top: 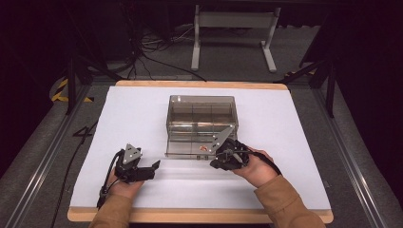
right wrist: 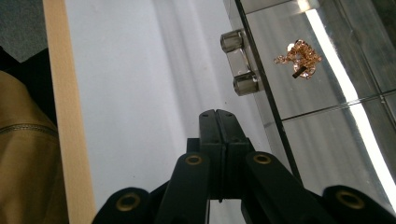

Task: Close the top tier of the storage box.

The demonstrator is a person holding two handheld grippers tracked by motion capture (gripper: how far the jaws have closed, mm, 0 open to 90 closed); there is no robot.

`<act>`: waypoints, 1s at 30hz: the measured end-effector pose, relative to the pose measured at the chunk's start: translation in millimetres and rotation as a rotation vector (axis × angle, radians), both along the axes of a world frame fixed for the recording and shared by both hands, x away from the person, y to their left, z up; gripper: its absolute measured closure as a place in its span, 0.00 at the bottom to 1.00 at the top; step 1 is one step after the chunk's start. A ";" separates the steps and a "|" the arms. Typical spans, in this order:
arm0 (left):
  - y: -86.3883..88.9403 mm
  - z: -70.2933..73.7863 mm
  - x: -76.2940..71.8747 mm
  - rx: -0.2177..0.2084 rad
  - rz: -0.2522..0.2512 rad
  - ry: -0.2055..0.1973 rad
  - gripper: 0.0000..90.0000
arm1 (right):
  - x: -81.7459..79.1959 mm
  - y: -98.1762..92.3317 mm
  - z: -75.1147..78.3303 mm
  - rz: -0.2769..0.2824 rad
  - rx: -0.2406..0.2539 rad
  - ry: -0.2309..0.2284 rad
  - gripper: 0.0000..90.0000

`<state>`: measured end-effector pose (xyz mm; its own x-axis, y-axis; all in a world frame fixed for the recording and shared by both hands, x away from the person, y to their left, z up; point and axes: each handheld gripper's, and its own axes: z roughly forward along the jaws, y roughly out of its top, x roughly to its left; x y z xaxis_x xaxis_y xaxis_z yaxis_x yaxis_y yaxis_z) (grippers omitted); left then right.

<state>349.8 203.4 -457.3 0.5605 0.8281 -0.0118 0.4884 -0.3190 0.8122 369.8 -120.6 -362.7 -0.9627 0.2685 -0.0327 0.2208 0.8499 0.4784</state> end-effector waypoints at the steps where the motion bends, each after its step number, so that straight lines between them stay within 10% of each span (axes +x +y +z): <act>1: 0.0 0.0 0.0 0.000 0.000 0.000 0.15 | -0.6 0.4 -1.7 -0.008 -0.009 0.007 1.00; 30: -0.1 -0.2 -0.6 -0.001 0.000 -0.007 0.15 | 1.3 2.6 -10.5 -0.071 0.023 -0.074 1.00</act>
